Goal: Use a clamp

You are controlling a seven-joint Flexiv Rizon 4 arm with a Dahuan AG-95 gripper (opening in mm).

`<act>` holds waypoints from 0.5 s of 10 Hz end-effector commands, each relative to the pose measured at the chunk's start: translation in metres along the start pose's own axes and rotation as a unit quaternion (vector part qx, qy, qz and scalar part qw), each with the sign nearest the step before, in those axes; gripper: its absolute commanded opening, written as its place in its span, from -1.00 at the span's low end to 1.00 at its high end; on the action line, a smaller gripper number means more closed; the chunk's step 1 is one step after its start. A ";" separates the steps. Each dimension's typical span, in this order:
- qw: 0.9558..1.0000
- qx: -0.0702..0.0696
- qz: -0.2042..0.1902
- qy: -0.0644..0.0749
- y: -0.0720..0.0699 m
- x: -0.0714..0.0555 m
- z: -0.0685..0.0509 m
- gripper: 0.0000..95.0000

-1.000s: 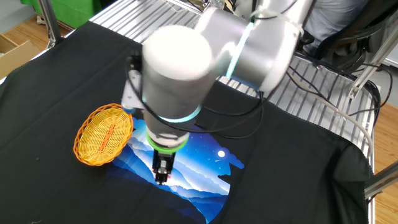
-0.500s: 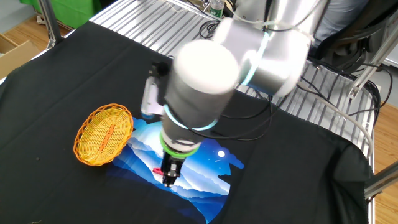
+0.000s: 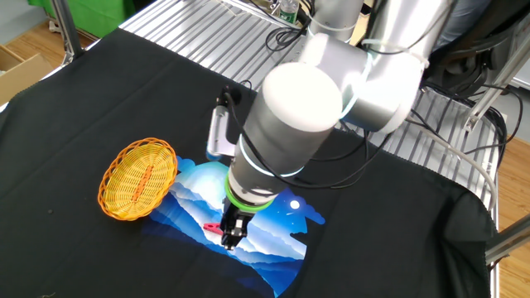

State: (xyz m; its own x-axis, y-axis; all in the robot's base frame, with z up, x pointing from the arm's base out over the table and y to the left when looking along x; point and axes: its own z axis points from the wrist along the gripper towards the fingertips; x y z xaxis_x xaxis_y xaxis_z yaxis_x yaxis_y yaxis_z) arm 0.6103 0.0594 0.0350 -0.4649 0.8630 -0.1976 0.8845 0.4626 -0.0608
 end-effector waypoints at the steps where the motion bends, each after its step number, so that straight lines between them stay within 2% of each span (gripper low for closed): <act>1: 1.000 -0.002 0.002 -0.006 0.000 0.001 0.005 0.20; 5: 1.000 -0.004 0.003 -0.014 0.000 0.002 0.012 0.20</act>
State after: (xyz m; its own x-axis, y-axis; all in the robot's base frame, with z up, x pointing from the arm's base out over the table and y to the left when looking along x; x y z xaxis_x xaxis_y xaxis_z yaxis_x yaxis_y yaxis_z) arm 0.6100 0.0588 0.0223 -0.4583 0.8591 -0.2278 0.8868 0.4593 -0.0518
